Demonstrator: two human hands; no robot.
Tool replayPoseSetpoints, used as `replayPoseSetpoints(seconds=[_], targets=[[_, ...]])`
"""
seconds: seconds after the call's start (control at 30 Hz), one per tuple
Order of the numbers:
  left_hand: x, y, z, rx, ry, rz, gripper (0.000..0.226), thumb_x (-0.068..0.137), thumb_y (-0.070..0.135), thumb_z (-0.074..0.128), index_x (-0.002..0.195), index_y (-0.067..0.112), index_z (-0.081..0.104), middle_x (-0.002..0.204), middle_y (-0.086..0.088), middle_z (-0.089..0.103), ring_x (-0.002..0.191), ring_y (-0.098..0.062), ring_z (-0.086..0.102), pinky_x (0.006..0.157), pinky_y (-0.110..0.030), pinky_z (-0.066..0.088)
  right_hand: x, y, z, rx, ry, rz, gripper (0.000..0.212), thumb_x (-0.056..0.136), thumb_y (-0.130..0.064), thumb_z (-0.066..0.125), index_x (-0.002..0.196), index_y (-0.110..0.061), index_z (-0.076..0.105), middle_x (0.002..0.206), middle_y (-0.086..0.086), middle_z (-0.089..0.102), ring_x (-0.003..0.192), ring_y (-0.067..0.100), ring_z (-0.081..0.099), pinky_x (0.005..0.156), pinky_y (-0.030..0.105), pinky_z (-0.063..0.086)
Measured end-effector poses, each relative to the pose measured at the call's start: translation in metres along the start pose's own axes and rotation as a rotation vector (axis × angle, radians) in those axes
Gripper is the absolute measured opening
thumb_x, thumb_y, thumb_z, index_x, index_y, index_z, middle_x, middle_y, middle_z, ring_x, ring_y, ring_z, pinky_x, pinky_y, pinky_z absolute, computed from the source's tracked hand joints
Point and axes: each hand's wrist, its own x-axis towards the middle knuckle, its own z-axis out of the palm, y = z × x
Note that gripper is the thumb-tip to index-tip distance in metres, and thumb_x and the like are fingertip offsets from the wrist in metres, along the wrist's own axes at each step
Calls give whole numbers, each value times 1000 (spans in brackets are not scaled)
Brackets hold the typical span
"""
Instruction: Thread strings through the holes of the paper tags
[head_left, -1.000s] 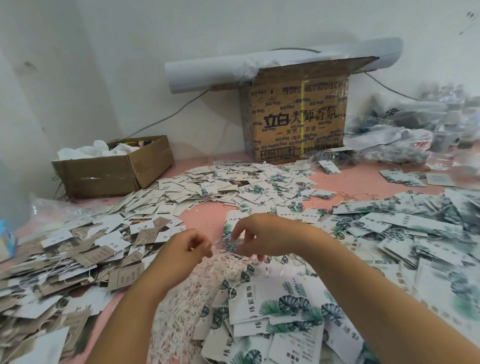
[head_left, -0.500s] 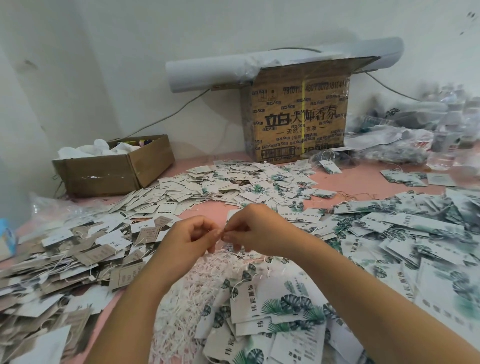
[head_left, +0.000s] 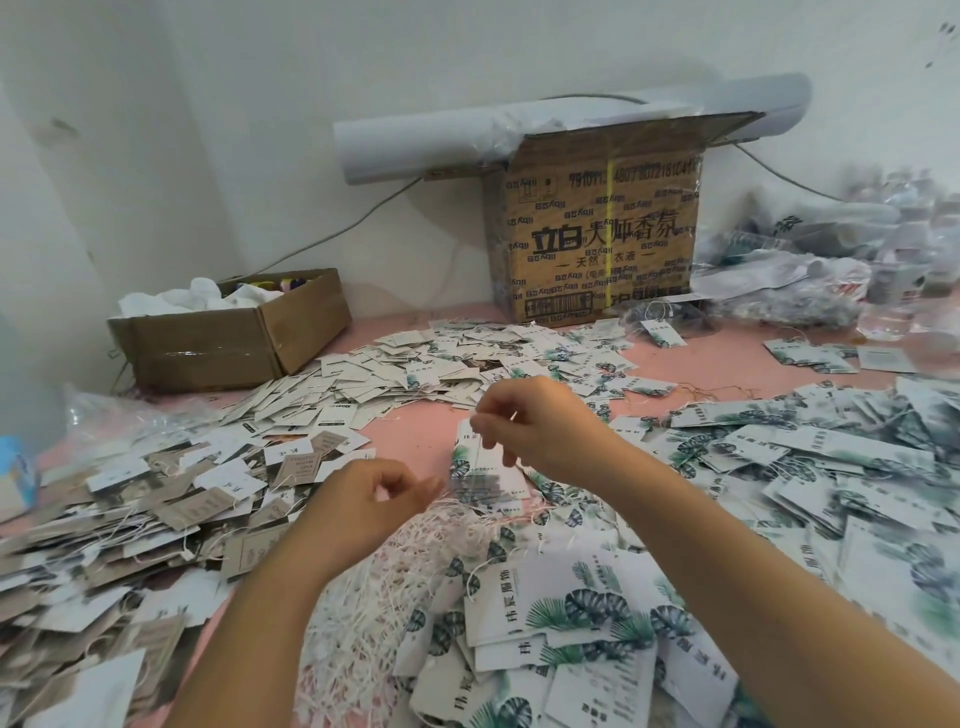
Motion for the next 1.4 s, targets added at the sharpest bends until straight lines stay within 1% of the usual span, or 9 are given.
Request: replayPoseSetpoints(seconds=[0.17,0.33,0.5,0.77,0.97,1.03,1.1,1.17,1.4], targets=[[-2,7,6,-90,9,30,53,64,64,56,111,41,54,110,26,53,78,-1,49,68,-25,44,1,-2,10,248,-27,-14,21,89,-11,59,73,-25,56,68,-8,64,56,1,61,56,17,53],[-1,14,18,-402,-52,101,13,88,21,60,94,13,68,72,5,71,49,8,50,48,-4,36,5,-1,13,561,31,46,15,90,-2,56,76,-8,57,68,5,64,55,10,62,54,18,52],[2,6,29,-396,67,48,18,93,18,54,85,12,69,53,8,59,40,3,39,44,-8,32,10,22,-8,680,248,202,16,90,-3,53,75,-5,57,69,6,63,55,13,59,55,21,50],[3,1,51,-275,123,49,16,90,21,59,78,15,66,64,8,61,69,-6,58,61,-8,41,8,73,-32,-65,253,392,16,81,-11,58,69,-2,63,67,12,68,57,18,53,58,30,47],[2,-2,60,-288,117,80,11,88,21,60,78,18,63,65,6,58,58,-2,51,57,-10,43,0,73,-32,-735,-159,415,34,88,-28,57,63,-9,44,60,0,46,53,13,43,50,22,38],[1,-2,63,-294,122,102,12,89,21,60,77,18,63,62,7,56,52,3,47,55,-9,41,-1,68,-26,-808,-255,296,19,90,-23,53,82,-7,52,76,2,54,67,14,48,65,27,47],[2,-3,65,-303,132,118,12,89,22,60,77,20,63,58,9,55,48,4,45,52,-10,40,-1,58,-18,-630,-316,162,31,87,-12,52,117,-8,49,112,6,57,98,20,51,88,30,47],[3,-3,66,-329,150,131,11,88,24,60,78,22,64,54,10,55,47,3,44,50,-11,39,0,44,-8,-251,-387,107,52,86,-8,55,135,-13,36,124,6,53,108,19,52,83,19,46],[5,-6,68,-408,225,109,10,88,26,59,80,26,64,58,9,61,52,-3,47,51,-14,38,12,25,21,109,-534,181,44,96,-19,49,136,-16,30,75,4,51,55,13,45,49,23,42]])
